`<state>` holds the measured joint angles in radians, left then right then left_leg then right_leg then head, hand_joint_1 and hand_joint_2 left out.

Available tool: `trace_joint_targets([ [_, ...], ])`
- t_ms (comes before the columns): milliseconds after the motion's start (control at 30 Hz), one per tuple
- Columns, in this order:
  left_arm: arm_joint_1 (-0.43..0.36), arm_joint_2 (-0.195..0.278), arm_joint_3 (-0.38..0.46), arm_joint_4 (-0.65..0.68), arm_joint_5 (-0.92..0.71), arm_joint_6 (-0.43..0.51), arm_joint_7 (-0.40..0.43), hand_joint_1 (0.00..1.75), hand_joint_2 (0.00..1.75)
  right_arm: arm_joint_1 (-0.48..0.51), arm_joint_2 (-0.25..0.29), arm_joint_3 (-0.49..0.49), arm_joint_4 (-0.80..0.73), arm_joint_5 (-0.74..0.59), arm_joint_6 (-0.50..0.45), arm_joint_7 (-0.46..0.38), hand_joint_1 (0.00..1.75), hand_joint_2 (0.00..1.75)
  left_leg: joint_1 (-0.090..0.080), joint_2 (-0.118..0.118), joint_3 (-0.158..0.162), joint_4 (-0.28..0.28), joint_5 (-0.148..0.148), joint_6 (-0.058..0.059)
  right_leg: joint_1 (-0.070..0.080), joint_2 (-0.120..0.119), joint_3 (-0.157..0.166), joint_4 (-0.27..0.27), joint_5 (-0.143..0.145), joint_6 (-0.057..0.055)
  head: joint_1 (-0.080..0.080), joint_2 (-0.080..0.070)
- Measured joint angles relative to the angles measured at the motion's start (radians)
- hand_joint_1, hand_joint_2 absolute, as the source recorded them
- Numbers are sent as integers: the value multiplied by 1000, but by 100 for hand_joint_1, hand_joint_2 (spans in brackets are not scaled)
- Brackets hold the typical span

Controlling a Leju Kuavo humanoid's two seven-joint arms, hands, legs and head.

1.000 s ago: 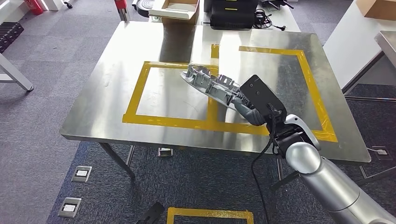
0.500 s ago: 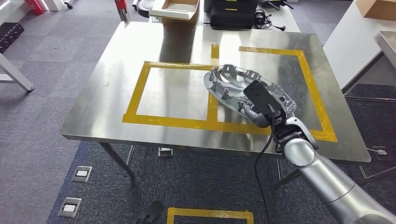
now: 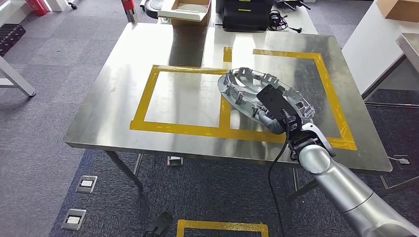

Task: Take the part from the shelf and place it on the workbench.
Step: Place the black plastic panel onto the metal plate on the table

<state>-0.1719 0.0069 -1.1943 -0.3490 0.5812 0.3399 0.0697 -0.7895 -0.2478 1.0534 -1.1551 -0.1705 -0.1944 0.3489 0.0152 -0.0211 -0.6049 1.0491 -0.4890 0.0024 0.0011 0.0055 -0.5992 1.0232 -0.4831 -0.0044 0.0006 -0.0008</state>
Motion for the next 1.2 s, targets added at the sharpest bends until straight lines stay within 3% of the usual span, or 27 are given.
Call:
trace_joint_targets([
  [533, 0, 0, 5, 0, 2, -2, 2, 0, 175, 0, 9, 0, 3, 3, 6, -1, 175, 175, 0, 0, 0, 0, 0, 0, 0, 0, 0, 0, 0, 0, 0, 0],
  [667, 0, 0, 5, 0, 1, -2, 3, 0, 175, -1, 10, 0, 7, 3, 6, -1, 0, 0, 0, 0, 0, 0, 0, 0, 0, 0, 0, 0, 0, 0, 0, 0],
  [1067, 0, -1, 10, 0, 2, -4, 9, 0, 175, -8, 17, 0, 27, 3, 12, -4, 0, 0, 0, 0, 0, 0, 0, 0, 0, 0, 0, 0, 0, 0, 0, 0],
  [1200, 0, -2, 11, 0, 3, -5, 8, 0, 0, -8, 17, 0, 34, 3, 12, -6, 0, 0, 0, 0, 1, 0, 0, 0, 0, 0, 0, 0, 0, 0, 0, 0],
])
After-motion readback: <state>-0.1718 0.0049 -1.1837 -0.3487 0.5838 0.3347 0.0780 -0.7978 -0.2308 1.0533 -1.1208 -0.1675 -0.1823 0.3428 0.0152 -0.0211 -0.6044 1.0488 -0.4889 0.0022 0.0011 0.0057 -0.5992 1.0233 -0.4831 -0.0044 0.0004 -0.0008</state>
